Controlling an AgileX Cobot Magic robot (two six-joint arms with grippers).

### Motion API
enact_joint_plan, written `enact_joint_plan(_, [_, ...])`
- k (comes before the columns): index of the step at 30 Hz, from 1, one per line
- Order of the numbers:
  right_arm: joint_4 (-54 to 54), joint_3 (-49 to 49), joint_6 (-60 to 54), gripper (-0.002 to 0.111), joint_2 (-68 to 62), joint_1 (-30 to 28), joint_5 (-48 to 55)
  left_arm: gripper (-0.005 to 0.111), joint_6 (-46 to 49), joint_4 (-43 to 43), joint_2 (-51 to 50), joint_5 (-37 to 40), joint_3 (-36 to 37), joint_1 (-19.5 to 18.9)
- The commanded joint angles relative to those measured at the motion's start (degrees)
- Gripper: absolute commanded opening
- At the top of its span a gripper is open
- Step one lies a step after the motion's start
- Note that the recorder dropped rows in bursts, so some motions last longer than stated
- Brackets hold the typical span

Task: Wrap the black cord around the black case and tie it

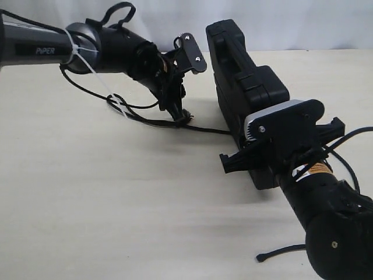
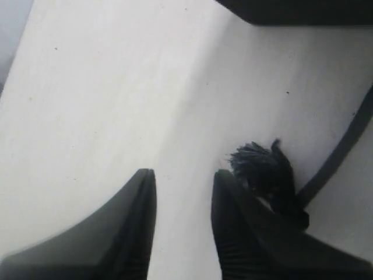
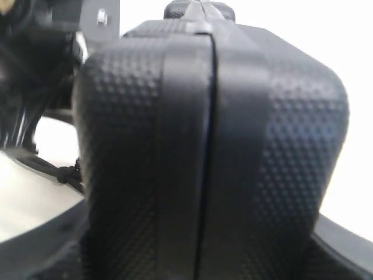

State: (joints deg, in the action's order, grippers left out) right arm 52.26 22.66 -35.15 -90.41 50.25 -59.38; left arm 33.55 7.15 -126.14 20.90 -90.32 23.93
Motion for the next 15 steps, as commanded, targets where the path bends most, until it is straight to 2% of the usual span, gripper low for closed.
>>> enact_joint_plan(1, [-0.05,0.3,-1.21,0.005,0.29,-0.22,-2.04,0.033,-0.38,-0.59,0.78,5.21,-0.14,0.08])
enact_joint_plan(5, [-0.05,0.3,-1.21,0.005,0.29,-0.22,-2.04,0.035,2.29,-0.33,0.32,9.01,-0.14,0.08])
enact_joint_plan(9, [-0.05,0.3,-1.21,0.005,0.29,-0.22,-2.04,0.049,0.59,-0.85,0.2,10.36,-0.5,0.44])
enact_joint_plan(11, [-0.05,0.3,-1.21,0.005,0.29,-0.22,-2.04,0.053,-1.2,-0.85,-1.08,16.74,-3.27,0.41])
enact_joint_plan(15, [-0.36,0.3,-1.22,0.005,0.29,-0.22,-2.01,0.052,-7.12,-0.72,-5.95,32.48,-13.27,-0.46])
